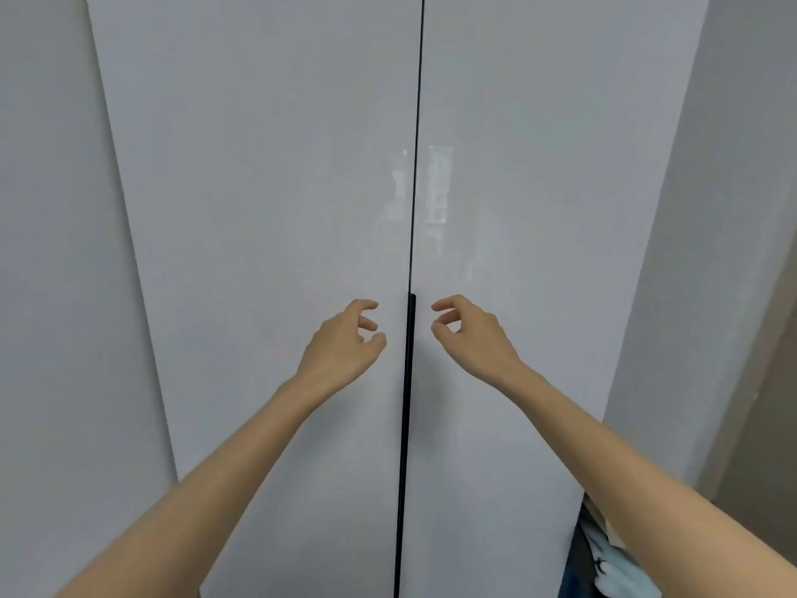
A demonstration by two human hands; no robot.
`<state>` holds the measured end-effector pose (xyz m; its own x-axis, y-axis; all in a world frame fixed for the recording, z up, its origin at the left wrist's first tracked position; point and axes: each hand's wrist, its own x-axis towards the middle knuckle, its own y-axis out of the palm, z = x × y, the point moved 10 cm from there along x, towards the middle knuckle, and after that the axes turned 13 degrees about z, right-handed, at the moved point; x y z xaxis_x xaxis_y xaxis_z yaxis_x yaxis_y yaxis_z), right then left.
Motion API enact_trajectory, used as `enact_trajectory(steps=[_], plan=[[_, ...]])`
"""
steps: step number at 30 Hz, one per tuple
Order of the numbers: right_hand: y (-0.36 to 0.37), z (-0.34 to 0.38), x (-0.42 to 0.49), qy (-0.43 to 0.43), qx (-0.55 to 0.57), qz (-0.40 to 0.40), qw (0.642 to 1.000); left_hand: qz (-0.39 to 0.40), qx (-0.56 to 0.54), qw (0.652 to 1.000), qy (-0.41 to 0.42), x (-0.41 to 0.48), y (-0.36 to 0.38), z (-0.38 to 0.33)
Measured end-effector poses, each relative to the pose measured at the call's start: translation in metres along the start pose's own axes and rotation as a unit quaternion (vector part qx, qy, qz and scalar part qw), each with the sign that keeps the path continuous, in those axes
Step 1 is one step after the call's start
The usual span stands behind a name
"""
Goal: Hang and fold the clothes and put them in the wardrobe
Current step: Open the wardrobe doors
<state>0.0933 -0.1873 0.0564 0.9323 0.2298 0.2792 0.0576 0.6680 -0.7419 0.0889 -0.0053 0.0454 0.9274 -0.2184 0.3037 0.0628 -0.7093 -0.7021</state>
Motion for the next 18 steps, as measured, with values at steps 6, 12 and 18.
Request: enact_trajectory(steps=[6,12,18], plan=[[0.008,-0.019,0.076,0.009,-0.114,0.031,0.993,0.014,0.062,0.997,-0.033,0.061,0.04,0.031],[0.01,-0.007,0.115,-0.042,-0.212,0.012,0.976,-0.002,0.124,0.992,-0.035,0.099,0.059,0.04],[0.017,0.001,0.119,-0.096,-0.195,0.06,0.974,-0.028,0.204,0.978,-0.036,0.108,0.067,0.036]])
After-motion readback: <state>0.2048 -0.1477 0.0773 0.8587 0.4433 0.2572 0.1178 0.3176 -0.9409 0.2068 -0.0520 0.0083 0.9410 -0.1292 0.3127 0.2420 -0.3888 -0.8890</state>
